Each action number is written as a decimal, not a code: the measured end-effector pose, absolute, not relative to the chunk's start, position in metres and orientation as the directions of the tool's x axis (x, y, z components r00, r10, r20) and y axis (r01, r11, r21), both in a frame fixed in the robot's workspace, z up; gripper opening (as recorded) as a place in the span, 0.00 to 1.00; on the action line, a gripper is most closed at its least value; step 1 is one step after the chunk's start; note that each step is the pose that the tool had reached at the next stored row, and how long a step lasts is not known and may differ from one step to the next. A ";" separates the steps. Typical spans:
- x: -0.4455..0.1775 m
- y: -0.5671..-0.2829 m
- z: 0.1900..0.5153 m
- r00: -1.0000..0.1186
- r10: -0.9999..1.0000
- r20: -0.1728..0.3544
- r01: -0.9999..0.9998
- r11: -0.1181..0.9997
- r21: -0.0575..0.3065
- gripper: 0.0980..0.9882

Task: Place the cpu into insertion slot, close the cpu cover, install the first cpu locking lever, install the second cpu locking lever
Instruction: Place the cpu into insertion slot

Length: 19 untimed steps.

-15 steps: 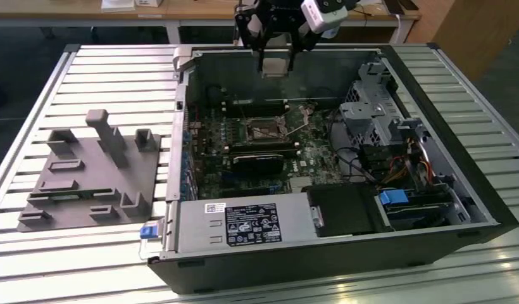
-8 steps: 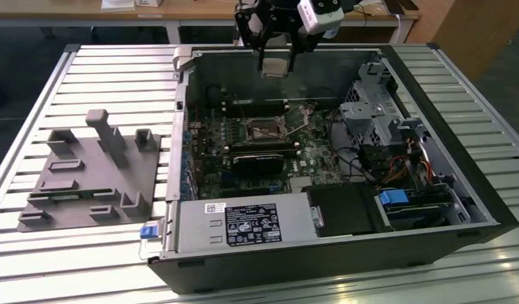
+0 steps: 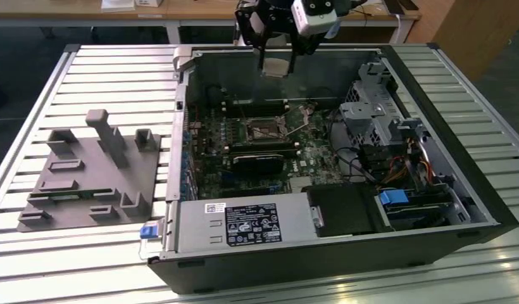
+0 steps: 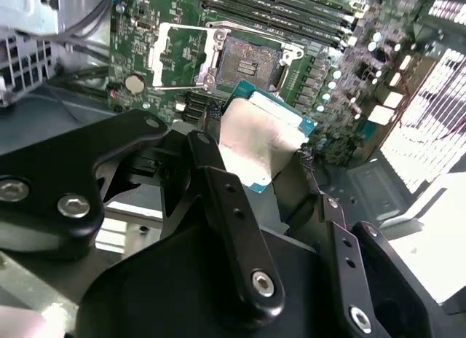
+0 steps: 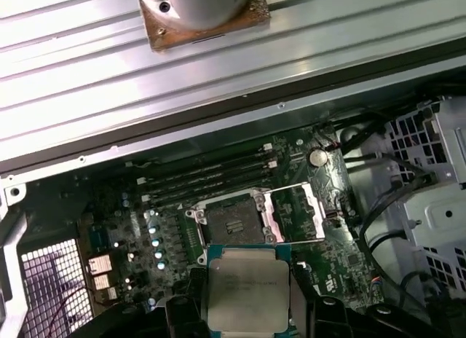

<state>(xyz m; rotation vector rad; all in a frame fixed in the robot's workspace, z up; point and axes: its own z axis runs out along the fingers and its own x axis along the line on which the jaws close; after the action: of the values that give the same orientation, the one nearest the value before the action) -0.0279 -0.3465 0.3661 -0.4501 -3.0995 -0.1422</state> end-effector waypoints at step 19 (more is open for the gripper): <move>-0.028 -0.346 0.365 -0.854 0.520 0.018 0.520 0.850 0.086 0.49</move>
<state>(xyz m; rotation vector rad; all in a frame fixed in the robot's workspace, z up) -0.0279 -0.3464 0.3645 -0.8510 -3.0273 -0.1379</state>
